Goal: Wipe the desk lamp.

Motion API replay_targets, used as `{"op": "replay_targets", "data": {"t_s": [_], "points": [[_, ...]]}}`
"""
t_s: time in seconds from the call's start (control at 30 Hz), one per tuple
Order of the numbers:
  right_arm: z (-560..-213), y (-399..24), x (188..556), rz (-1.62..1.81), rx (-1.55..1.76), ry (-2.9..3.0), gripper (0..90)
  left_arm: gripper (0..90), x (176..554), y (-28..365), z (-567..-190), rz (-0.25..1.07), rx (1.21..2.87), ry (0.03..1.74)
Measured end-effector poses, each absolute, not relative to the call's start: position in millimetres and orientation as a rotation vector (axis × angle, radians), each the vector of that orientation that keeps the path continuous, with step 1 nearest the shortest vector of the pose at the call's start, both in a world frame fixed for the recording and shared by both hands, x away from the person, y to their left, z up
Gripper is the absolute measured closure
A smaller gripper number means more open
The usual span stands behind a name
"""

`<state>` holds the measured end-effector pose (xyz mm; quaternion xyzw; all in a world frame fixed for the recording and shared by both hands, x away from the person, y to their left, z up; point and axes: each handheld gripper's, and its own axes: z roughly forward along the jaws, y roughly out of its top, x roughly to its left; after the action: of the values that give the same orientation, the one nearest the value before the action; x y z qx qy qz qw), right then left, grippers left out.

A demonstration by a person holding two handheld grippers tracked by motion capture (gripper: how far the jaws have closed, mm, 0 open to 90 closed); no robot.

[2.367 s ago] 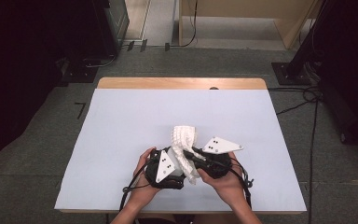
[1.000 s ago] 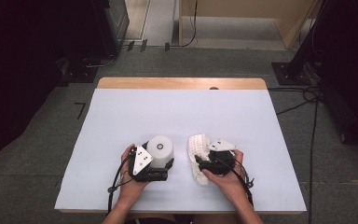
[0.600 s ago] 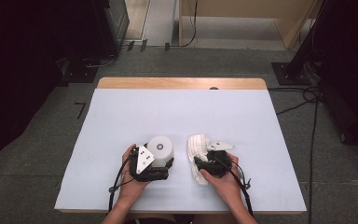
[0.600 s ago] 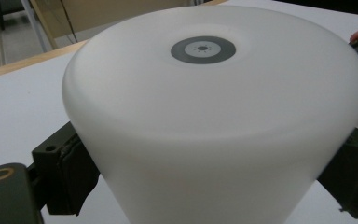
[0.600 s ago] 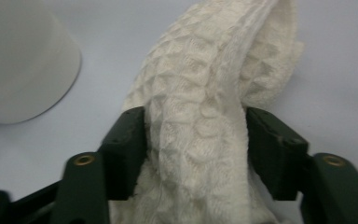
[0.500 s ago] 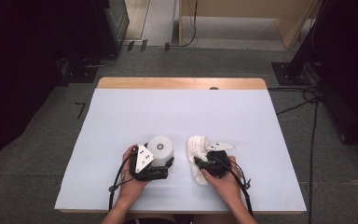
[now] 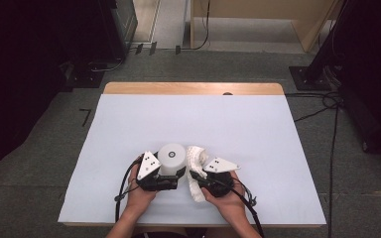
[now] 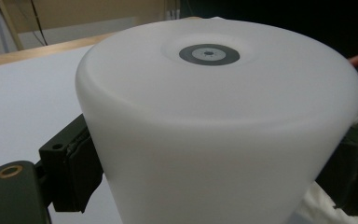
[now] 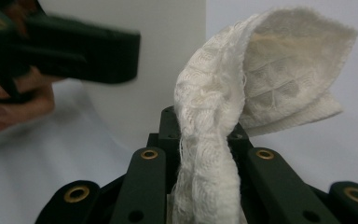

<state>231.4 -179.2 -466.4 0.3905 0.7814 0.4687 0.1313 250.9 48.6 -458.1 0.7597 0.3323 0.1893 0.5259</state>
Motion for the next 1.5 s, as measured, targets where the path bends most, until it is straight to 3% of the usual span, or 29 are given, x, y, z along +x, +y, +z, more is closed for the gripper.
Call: {"op": "replay_targets", "data": {"t_s": [0.3,0.7,1.07,1.5], "points": [[-435.4,-192.2,218.4,1.477,0.978,2.096,76.0,8.8,248.5,39.6,-460.5,0.437,1.846,0.755],[-464.0,-181.9,229.2,1.359,1.035,2.233,75.9,8.8,251.7,47.2,-454.7,0.457,1.815,0.768],[-445.0,-194.6,225.1,1.415,1.012,2.102,75.7,8.7,251.7,38.5,-468.7,0.535,1.865,0.700],[-449.1,-205.0,228.9,1.405,1.058,2.087,75.3,8.3,248.3,42.9,-475.8,0.493,1.823,0.713]]}}
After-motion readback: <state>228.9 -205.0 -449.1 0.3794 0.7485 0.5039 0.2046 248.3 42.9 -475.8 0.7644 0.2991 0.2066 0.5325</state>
